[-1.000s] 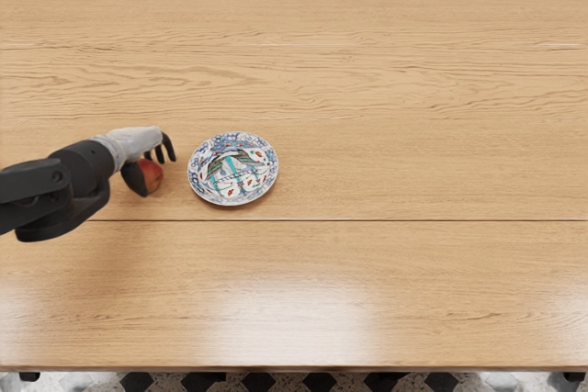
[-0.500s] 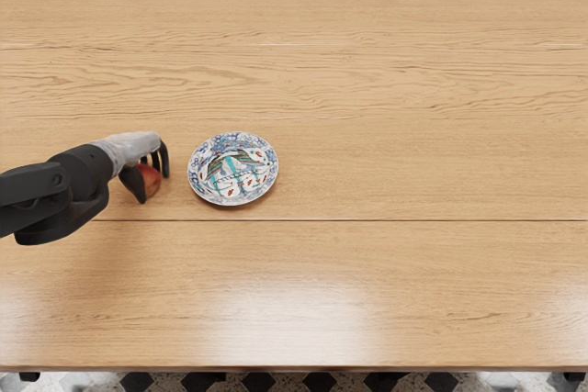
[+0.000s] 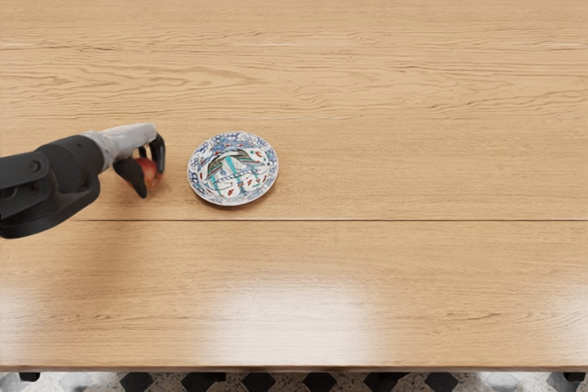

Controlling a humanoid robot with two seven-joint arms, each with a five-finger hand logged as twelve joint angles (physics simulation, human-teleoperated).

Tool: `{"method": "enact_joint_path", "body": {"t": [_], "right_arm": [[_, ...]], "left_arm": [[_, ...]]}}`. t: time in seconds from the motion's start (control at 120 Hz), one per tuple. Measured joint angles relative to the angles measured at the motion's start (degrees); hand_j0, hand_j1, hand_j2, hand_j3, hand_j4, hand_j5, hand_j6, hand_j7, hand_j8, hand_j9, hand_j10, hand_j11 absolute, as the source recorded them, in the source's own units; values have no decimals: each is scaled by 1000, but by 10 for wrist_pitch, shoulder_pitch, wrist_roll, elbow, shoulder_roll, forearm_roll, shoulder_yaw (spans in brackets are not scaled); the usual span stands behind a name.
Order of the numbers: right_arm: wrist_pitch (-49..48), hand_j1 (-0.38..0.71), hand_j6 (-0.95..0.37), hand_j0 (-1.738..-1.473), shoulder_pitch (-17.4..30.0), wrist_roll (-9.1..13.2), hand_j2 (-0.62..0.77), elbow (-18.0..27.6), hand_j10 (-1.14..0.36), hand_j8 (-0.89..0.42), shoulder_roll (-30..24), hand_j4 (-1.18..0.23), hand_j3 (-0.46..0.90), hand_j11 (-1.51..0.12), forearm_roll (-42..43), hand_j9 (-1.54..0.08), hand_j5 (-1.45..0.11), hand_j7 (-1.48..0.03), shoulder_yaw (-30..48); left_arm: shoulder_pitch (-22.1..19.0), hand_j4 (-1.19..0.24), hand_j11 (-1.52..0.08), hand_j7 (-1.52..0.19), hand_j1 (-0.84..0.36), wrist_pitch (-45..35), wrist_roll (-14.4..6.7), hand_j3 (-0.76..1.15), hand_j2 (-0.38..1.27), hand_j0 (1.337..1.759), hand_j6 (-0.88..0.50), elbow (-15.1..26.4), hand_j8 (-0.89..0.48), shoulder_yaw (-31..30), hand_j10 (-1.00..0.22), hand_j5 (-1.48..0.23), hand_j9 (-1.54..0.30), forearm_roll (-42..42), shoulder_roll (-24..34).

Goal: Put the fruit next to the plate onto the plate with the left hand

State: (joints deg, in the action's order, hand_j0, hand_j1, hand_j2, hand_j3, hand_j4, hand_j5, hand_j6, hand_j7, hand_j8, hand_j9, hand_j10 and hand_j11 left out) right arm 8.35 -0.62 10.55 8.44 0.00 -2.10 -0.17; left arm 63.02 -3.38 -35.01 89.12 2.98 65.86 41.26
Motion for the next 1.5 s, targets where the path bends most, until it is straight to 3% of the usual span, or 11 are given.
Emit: {"method": "enact_joint_path", "body": {"t": [0.183, 0.392, 0.6, 0.692, 0.858, 1.183, 1.275, 1.5], "right_arm": [[0, -349, -1, -1658, 0, 0, 0, 0, 0, 0, 0, 0, 0, 0, 0, 0, 0, 0, 0], [0, -349, -1, -1658, 0, 0, 0, 0, 0, 0, 0, 0, 0, 0, 0, 0, 0, 0, 0], [0, -349, -1, -1658, 0, 0, 0, 0, 0, 0, 0, 0, 0, 0, 0, 0, 0, 0, 0], [0, -349, -1, -1658, 0, 0, 0, 0, 0, 0, 0, 0, 0, 0, 0, 0, 0, 0, 0], [0, -349, -1, -1658, 0, 0, 0, 0, 0, 0, 0, 0, 0, 0, 0, 0, 0, 0, 0], [0, -349, -1, -1658, 0, 0, 0, 0, 0, 0, 0, 0, 0, 0, 0, 0, 0, 0, 0], [0, -349, -1, -1658, 0, 0, 0, 0, 0, 0, 0, 0, 0, 0, 0, 0, 0, 0, 0], [0, -349, -1, -1658, 0, 0, 0, 0, 0, 0, 0, 0, 0, 0, 0, 0, 0, 0, 0]], "left_arm": [[1, -811, -1158, -1167, -336, 14, 0, 0, 459, 1651, -341, 28, -301, 47, -530, -1247, -1161, -13, 6], [54, -801, -1157, -1181, -326, 41, 0, 0, 445, 1650, -337, 52, -300, 70, -549, -1287, -1160, -46, 6], [69, -801, -1154, -1184, -361, 61, 0, 0, 544, 1652, -328, 60, -290, 73, -603, -1293, -1156, -74, -43], [69, -814, -1136, -1163, -391, 61, 0, 0, 685, 1653, -421, 55, -362, 74, -679, -1233, -1139, -73, -50], [67, -741, -1012, -1029, -378, 59, 0, 0, 621, 1656, -479, 39, -432, 74, -684, -1068, -1014, -71, -61], [58, -501, -662, -666, -214, 56, 0, 0, 216, 1658, -447, 8, -432, 79, -490, -674, -662, -73, -73], [-13, -393, -517, -519, -96, 57, 0, 0, 154, 1658, -358, 5, -349, 140, -386, -524, -517, -87, -69], [-18, -167, -216, -217, 161, 61, 0, 0, 60, 1658, -156, -10, -152, 236, -164, -219, -216, -162, -34]]}}
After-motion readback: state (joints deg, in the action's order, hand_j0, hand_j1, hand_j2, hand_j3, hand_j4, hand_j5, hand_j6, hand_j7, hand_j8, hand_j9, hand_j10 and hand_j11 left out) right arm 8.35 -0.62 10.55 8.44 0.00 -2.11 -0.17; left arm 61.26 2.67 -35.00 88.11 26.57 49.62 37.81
